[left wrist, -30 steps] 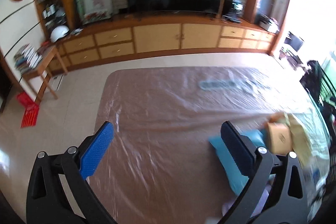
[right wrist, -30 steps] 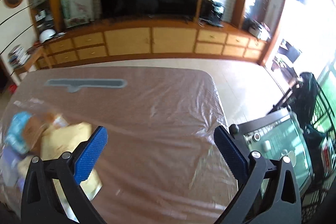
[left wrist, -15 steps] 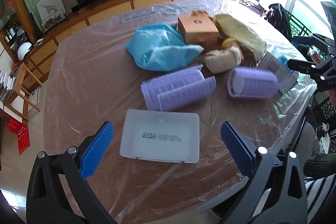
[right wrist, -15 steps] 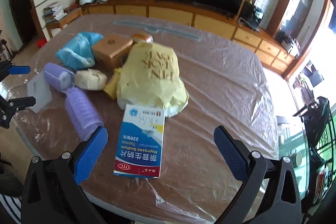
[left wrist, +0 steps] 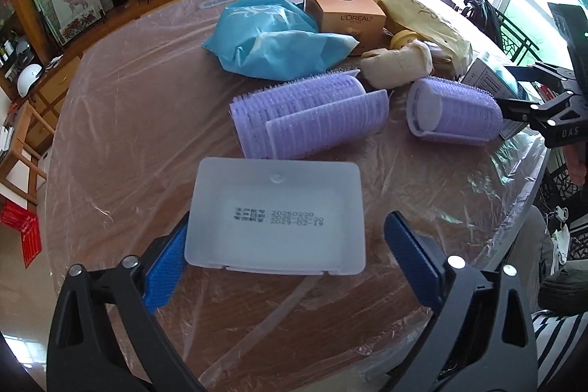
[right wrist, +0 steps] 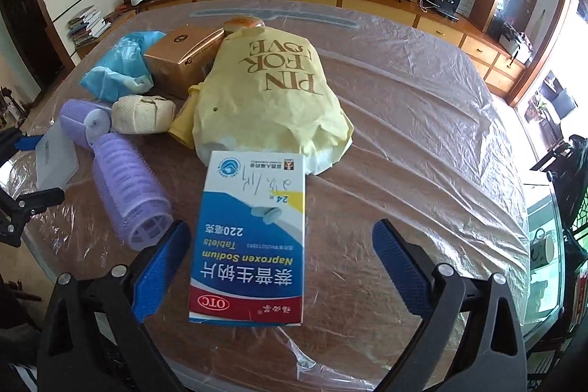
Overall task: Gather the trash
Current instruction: 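Close the left gripper on the white plastic lid while the right gripper grasps the medicine box, then carry the white lid and medicine box with both grippers over the black trash bin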
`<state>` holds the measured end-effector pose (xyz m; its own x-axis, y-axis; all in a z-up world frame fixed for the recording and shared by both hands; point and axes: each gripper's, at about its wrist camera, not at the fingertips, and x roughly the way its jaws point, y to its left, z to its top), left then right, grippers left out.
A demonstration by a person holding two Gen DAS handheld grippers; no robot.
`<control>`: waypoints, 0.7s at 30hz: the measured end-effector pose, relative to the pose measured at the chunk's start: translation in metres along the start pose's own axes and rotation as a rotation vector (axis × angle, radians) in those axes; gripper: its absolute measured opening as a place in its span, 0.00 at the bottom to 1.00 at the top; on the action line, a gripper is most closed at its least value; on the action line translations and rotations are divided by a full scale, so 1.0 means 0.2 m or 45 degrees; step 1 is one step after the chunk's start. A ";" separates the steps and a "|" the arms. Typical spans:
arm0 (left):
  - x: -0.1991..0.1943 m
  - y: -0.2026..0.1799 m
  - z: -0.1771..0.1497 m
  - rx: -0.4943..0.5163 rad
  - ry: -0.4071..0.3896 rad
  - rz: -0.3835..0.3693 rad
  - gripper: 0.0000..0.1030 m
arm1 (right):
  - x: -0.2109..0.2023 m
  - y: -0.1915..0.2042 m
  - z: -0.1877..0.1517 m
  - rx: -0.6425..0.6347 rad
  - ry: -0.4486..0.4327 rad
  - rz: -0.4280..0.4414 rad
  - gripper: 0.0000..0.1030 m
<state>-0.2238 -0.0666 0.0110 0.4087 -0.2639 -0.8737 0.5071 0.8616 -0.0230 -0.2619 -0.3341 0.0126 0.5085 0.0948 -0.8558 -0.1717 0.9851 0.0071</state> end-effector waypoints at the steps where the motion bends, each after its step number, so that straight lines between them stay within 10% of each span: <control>1: -0.01 0.00 0.00 -0.001 -0.009 0.004 0.94 | 0.00 -0.01 0.00 0.005 -0.004 -0.003 0.94; 7: -0.02 0.03 0.00 -0.013 -0.027 -0.012 0.80 | 0.01 -0.02 0.00 0.024 -0.009 -0.012 0.86; 12: -0.04 0.04 0.00 -0.006 -0.027 -0.007 0.80 | 0.02 -0.03 0.00 0.027 0.006 0.028 0.45; 21: -0.09 0.04 -0.02 -0.056 -0.049 -0.028 0.80 | -0.06 -0.08 -0.05 0.157 -0.032 0.117 0.44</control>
<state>-0.2293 -0.0530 0.0254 0.4271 -0.2987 -0.8534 0.4827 0.8735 -0.0642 -0.2737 -0.3523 0.0177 0.5166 0.1875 -0.8355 -0.1143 0.9821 0.1497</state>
